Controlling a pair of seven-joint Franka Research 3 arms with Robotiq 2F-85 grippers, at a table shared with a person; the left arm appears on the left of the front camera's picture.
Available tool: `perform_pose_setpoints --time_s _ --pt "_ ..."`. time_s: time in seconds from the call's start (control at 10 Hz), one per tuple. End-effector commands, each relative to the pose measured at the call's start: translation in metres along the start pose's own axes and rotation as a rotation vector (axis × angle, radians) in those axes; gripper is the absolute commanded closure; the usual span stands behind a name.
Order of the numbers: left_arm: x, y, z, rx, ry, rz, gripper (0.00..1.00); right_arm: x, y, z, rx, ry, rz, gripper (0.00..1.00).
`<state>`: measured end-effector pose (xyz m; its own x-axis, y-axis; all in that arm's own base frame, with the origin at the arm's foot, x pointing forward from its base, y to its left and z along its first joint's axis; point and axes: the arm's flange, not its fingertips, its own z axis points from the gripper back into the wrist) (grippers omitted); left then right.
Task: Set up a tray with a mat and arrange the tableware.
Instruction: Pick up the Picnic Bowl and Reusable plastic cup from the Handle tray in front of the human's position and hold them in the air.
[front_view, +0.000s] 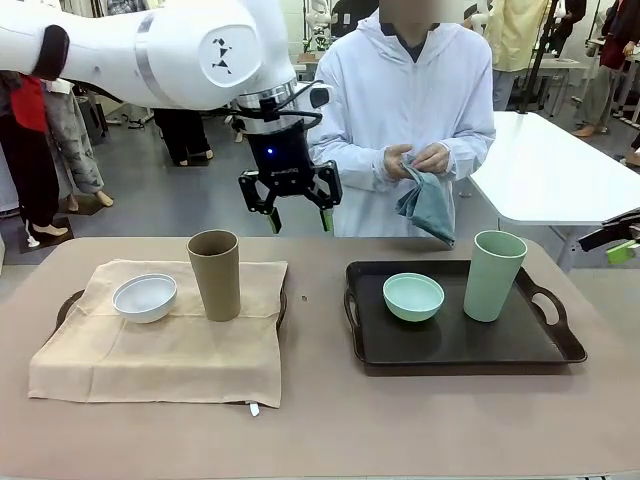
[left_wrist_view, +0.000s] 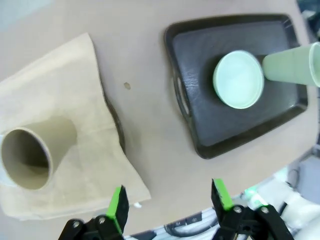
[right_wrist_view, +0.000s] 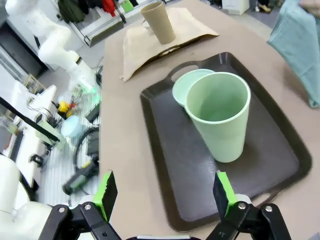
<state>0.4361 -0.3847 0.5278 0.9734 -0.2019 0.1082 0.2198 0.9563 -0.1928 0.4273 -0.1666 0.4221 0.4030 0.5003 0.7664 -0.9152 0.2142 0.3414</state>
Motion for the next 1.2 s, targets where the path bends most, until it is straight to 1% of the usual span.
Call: perform_pose_setpoints --time_s 0.0,0.1,0.3,0.4,0.6,0.7,0.8,1.0,1.1 --pt "0.009 -0.038 -0.01 0.035 -0.049 -0.005 0.12 -0.011 -0.018 -0.031 -0.082 0.026 0.173 0.0" --pt "0.016 -0.055 -0.013 0.05 -0.064 -0.02 0.12 -0.014 -0.019 -0.039 -0.105 0.032 0.234 0.0" --pt "0.031 -0.077 -0.019 0.046 -0.058 -0.049 0.12 -0.017 -0.019 -0.05 -0.12 0.058 0.383 0.0" --pt "0.04 -0.087 -0.026 0.042 -0.055 -0.052 0.12 -0.017 -0.022 -0.051 -0.116 0.048 0.417 0.0" --pt "0.046 -0.106 -0.036 0.032 -0.041 -0.064 0.12 -0.016 -0.027 -0.061 -0.124 0.057 0.426 0.0" --pt "0.049 -0.113 -0.041 0.022 -0.023 -0.073 0.12 -0.014 -0.03 -0.064 -0.133 0.052 0.4 0.0" --pt "0.038 -0.092 -0.04 0.003 -0.04 -0.088 0.12 -0.015 -0.025 -0.051 -0.098 0.078 0.407 0.0" --pt "0.038 -0.092 -0.04 0.003 -0.04 -0.088 0.12 -0.015 -0.025 -0.051 -0.098 0.078 0.407 0.0" --pt "0.044 -0.1 -0.046 -0.003 -0.032 -0.091 0.12 -0.014 -0.026 -0.052 -0.102 0.07 0.407 0.0"
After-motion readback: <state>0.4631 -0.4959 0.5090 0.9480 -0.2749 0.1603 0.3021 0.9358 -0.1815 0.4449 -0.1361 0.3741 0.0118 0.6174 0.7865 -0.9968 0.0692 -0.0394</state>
